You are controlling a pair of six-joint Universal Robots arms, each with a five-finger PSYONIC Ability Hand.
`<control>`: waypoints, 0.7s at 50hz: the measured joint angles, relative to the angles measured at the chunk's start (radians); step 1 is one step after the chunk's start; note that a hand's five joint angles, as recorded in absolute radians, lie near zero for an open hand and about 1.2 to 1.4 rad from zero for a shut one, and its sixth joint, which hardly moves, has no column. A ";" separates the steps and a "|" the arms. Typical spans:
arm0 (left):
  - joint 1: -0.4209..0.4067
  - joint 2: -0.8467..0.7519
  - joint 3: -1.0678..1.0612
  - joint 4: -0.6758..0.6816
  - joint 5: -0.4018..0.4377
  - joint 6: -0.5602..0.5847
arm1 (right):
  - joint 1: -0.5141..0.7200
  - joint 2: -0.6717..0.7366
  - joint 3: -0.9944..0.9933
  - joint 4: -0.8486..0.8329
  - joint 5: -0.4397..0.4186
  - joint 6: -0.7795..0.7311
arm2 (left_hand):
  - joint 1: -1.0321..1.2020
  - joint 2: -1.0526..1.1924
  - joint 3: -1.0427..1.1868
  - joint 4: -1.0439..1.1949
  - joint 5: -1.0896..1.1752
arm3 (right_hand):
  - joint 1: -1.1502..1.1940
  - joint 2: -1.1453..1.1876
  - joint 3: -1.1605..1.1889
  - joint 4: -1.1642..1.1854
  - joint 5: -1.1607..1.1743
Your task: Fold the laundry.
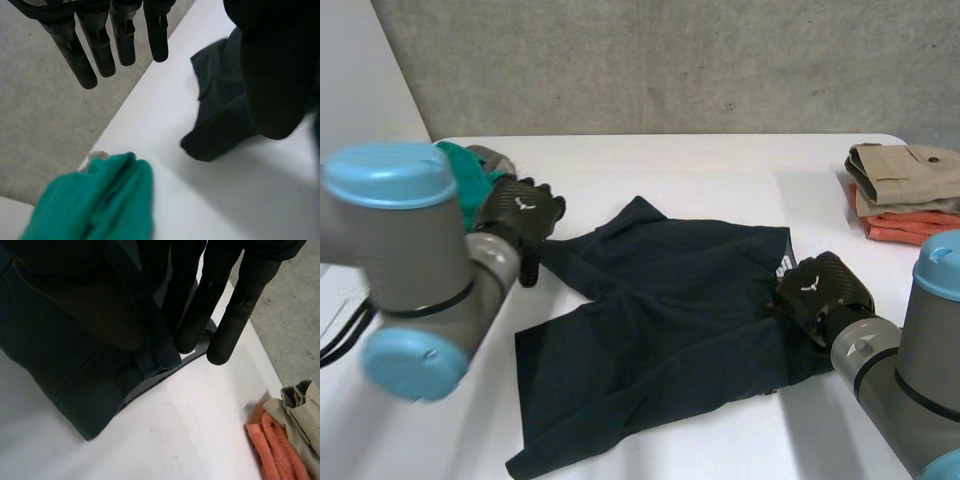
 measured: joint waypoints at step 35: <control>-0.071 0.262 -0.392 -0.254 0.093 -0.422 | -0.004 -0.100 -0.032 0.003 0.005 0.091 | 0.825 0.862 0.850 0.871 0.815 | 0.000 0.000 0.000 0.000 0.000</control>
